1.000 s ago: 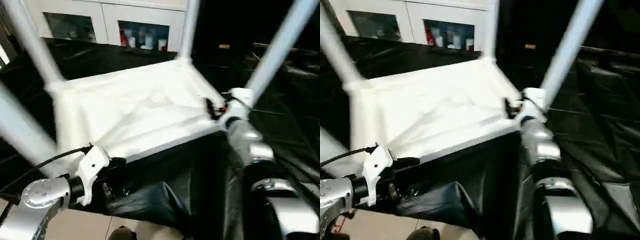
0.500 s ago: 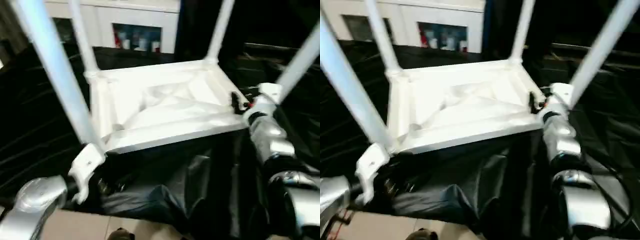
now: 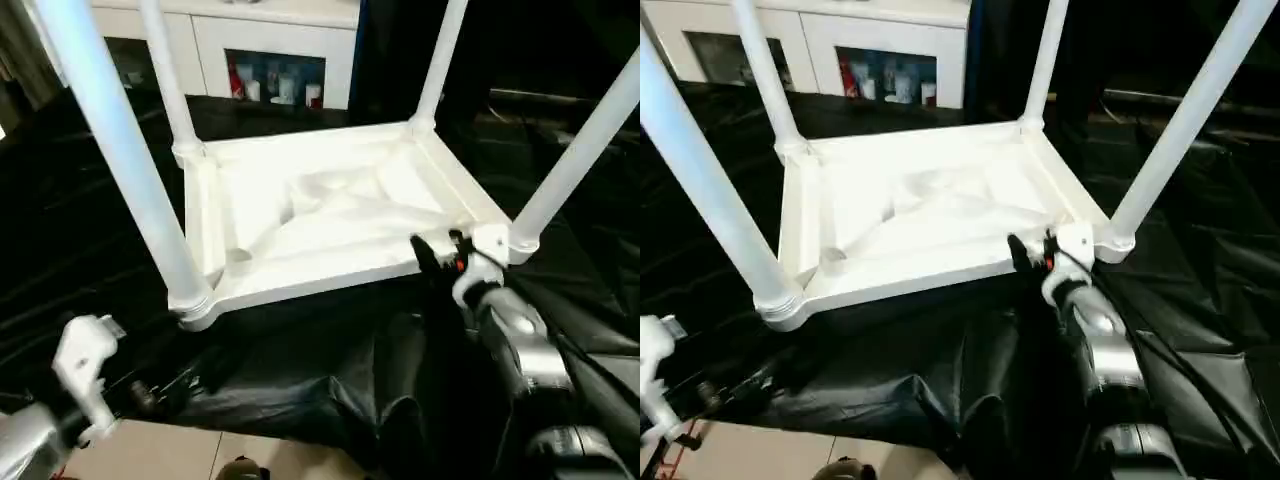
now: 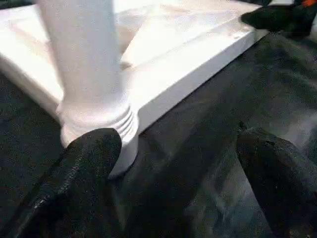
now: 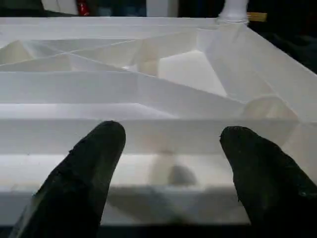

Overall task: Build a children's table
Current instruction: Rotate leg to tighten, then rotate table base

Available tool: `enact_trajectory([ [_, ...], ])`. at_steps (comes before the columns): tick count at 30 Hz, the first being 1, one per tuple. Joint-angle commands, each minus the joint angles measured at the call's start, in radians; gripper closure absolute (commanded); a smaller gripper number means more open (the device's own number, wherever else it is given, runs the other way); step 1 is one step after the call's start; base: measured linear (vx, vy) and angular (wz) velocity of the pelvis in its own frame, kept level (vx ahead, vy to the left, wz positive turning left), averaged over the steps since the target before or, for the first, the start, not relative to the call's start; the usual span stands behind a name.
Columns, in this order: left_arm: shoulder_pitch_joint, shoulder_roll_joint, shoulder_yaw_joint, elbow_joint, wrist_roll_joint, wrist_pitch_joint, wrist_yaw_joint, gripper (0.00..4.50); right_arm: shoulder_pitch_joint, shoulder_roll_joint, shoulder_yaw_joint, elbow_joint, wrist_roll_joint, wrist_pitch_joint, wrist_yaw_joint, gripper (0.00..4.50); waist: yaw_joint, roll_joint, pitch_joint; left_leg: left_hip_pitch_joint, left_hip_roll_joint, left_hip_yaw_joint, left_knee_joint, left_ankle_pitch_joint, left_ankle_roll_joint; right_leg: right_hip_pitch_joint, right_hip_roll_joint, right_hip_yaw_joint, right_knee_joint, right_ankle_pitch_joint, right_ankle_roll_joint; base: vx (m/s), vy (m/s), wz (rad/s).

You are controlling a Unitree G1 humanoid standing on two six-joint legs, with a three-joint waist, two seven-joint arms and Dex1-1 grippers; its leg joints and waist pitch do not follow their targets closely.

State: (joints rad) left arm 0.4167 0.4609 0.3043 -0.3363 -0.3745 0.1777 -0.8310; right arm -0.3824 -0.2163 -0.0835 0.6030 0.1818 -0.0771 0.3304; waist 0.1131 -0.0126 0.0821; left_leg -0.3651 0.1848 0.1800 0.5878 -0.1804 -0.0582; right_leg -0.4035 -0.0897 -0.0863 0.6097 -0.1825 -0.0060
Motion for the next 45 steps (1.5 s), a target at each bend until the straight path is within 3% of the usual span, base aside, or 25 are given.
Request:
enact_trajectory([
  [1,0.0,-0.023,0.038,0.013,0.001,-0.036,0.021,0.08,0.032,-0.016,-0.014,-0.042,0.001,0.043,0.01,0.87,0.0,0.01,-0.056,0.011,0.047,-0.02,-0.09,-0.408,-0.007,0.032,-0.056,0.059,-0.093,-0.399,-0.14,0.0,0.0,0.0],
  [3,-0.022,-0.048,0.059,0.024,-0.015,-0.057,0.039,0.08,0.049,-0.023,-0.006,-0.064,0.006,0.061,0.031,0.87,0.003,0.005,-0.058,0.014,0.048,-0.02,-0.09,-0.412,-0.01,0.031,-0.056,0.06,-0.096,-0.409,-0.132,0.0,0.0,0.0],
  [6,-0.098,-0.07,0.061,0.032,-0.045,-0.062,0.074,0.08,0.06,-0.035,0.014,-0.063,-0.014,0.082,0.035,0.87,0.009,0.01,-0.059,0.022,0.047,-0.021,-0.091,-0.431,-0.025,0.027,-0.054,0.058,-0.096,-0.401,-0.133,0.0,0.0,0.0],
  [7,-0.16,-0.069,0.018,0.038,-0.022,-0.092,0.086,0.08,0.046,-0.037,0.025,-0.03,-0.053,0.114,-0.018,0.87,0.011,0.006,-0.058,0.016,0.046,-0.025,-0.094,-0.429,-0.028,0.032,-0.056,0.057,-0.093,-0.399,-0.13,0.0,0.0,0.0],
  [13,-0.291,-0.119,-0.052,0.063,0.014,-0.041,0.169,0.08,0.029,-0.001,0.008,-0.019,-0.082,0.162,-0.149,0.87,0.005,0.006,-0.058,0.036,0.041,-0.031,-0.094,-0.51,-0.06,0.026,-0.062,0.055,-0.107,-0.518,-0.083,0.0,0.0,0.0],
  [16,-0.32,-0.14,-0.073,0.066,0.007,-0.037,0.169,0.08,0.033,0.01,0.012,-0.027,-0.085,0.175,-0.164,0.87,0.006,0.005,-0.062,0.034,0.041,-0.034,-0.094,-0.512,-0.061,0.027,-0.061,0.053,-0.11,-0.52,-0.075,0.0,0.0,0.0],
  [17,-0.33,-0.145,-0.08,0.067,0.008,-0.041,0.169,0.08,0.034,0.012,0.016,-0.027,-0.089,0.181,-0.168,0.87,0.005,0.0,-0.06,0.036,0.041,-0.033,-0.094,-0.522,-0.06,0.024,-0.06,0.052,-0.112,-0.526,-0.07,0.0,0.0,0.0],
  [18,-0.352,-0.157,-0.094,0.069,-0.004,-0.036,0.175,0.08,0.032,0.015,0.021,-0.021,-0.096,0.189,-0.176,0.87,0.005,-0.005,-0.06,0.036,0.04,-0.033,-0.093,-0.522,-0.057,0.024,-0.06,0.052,-0.112,-0.53,-0.067,0.0,0.0,0.0],
  [20,-0.403,-0.184,-0.127,0.07,-0.033,-0.02,0.181,0.08,0.021,0.023,0.03,-0.001,-0.111,0.199,-0.195,0.87,0.009,-0.001,-0.06,0.044,0.039,-0.034,-0.092,-0.544,-0.063,0.017,-0.059,0.05,-0.116,-0.554,-0.06,0.0,0.0,0.0],
  [24,-0.459,-0.207,-0.205,0.02,-0.133,0.071,0.139,0.08,-0.004,0.036,0.033,0.004,-0.117,0.21,-0.218,0.87,0.012,-0.004,-0.063,0.043,0.039,-0.04,-0.093,-0.57,-0.072,0.021,-0.061,0.045,-0.118,-0.575,-0.048,0.0,0.0,0.0],
  [25,-0.459,-0.207,-0.216,0.003,-0.158,0.097,0.122,0.08,-0.008,0.038,0.033,0.005,-0.117,0.213,-0.222,0.87,0.011,-0.004,-0.064,0.036,0.04,-0.043,-0.097,-0.571,-0.072,0.027,-0.064,0.042,-0.118,-0.575,-0.046,0.0,0.0,0.0],
  [27,-0.459,-0.205,-0.225,-0.01,-0.176,0.118,0.109,0.08,-0.011,0.038,0.031,0.005,-0.12,0.21,-0.232,0.87,0.01,-0.003,-0.066,0.031,0.042,-0.044,-0.1,-0.561,-0.073,0.031,-0.065,0.043,-0.116,-0.55,-0.049,0.0,0.0,0.0],
  [30,-0.461,-0.192,-0.259,-0.009,-0.163,0.13,0.073,0.08,-0.03,0.045,-0.065,-0.018,-0.077,0.116,-0.326,0.87,0.002,-0.009,-0.066,0.032,0.04,-0.039,-0.099,-0.551,-0.073,0.026,-0.062,0.045,-0.115,-0.519,-0.054,0.0,0.0,0.0],
  [32,-0.473,-0.192,-0.266,0.01,-0.148,0.121,0.075,0.08,-0.031,0.028,-0.107,-0.034,-0.069,0.104,-0.363,0.87,-0.002,-0.01,-0.07,0.035,0.038,-0.037,-0.096,-0.533,-0.067,0.026,-0.063,0.046,-0.115,-0.516,-0.048,0.0,0.0,0.0],
  [39,-0.499,-0.182,-0.281,0.004,-0.182,0.149,0.074,0.08,-0.052,-0.024,-0.103,0.055,-0.114,0.16,-0.4,0.87,-0.002,-0.011,-0.075,0.022,0.034,-0.027,-0.091,-0.428,-0.051,0.037,-0.059,0.051,-0.098,-0.413,-0.075,0.0,0.0,0.0],
  [40,-0.5,-0.18,-0.282,0.002,-0.187,0.154,0.071,0.08,-0.054,-0.026,-0.101,0.06,-0.117,0.159,-0.4,0.87,-0.001,-0.006,-0.076,0.022,0.034,-0.027,-0.091,-0.421,-0.051,0.037,-0.06,0.051,-0.097,-0.403,-0.08,0.0,0.0,0.0],
  [43,-0.512,-0.17,-0.287,0.003,-0.199,0.167,0.049,0.08,-0.071,-0.025,-0.103,0.086,-0.115,0.16,-0.396,0.87,-0.002,-0.008,-0.079,0.02,0.035,-0.025,-0.088,-0.38,-0.046,0.04,-0.054,0.053,-0.086,-0.325,-0.107,0.0,0.0,0.0],
  [45,-0.523,-0.165,-0.3,-0.001,-0.212,0.179,0.035,0.08,-0.093,-0.025,-0.074,0.133,-0.123,0.18,-0.338,0.87,-0.002,-0.009,-0.083,0.016,0.034,-0.022,-0.085,-0.332,-0.038,0.046,-0.053,0.054,-0.075,-0.248,-0.132,0.0,0.0,0.0],
])
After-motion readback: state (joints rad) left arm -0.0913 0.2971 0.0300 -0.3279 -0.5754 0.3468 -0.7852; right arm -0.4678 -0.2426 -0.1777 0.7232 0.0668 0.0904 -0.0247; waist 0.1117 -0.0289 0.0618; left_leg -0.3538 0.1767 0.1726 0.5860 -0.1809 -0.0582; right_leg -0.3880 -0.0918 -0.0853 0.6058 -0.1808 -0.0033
